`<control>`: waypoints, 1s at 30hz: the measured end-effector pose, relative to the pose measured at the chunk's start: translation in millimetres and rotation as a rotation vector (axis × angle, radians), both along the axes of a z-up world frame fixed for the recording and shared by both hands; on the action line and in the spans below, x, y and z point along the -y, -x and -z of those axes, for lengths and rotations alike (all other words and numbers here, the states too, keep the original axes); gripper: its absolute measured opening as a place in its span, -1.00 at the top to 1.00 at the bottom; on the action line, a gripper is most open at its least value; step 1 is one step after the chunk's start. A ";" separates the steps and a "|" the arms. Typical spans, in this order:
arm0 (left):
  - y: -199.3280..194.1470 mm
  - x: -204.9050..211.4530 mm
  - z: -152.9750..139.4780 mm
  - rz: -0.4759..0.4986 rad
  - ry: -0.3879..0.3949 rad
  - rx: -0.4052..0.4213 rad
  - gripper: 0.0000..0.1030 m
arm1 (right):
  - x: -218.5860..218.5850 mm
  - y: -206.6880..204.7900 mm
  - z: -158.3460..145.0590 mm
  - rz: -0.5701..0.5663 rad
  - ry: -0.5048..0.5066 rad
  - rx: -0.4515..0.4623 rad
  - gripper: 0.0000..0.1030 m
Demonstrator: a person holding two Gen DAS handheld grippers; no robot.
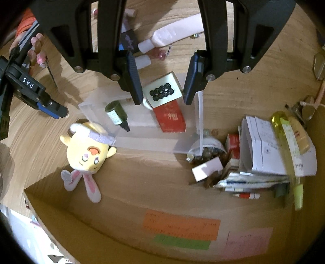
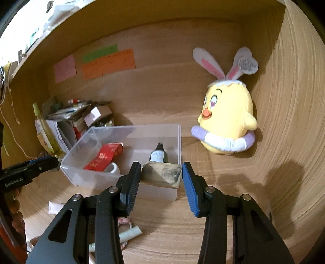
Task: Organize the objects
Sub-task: 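Lift the dotted box and soap bar and carry both over the clear box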
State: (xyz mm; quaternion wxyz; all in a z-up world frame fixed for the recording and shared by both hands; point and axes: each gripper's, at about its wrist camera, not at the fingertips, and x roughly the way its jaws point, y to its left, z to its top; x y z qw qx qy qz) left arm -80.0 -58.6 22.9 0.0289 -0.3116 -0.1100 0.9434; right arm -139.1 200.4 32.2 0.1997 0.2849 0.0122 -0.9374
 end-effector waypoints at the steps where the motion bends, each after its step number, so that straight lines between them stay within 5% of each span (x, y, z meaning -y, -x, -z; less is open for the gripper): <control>1: 0.5 -0.2 -2.0 0.001 0.001 -0.006 0.20 | -0.3 0.4 -1.7 0.002 0.003 -0.005 0.25; 19: 21.1 -4.2 -32.5 -0.020 0.036 -0.086 0.20 | 13.9 18.6 -31.7 -0.028 0.047 -0.073 0.25; 30: 44.1 0.4 -23.2 -0.037 0.018 -0.048 0.20 | 38.4 34.6 -39.8 -0.065 0.032 -0.100 0.25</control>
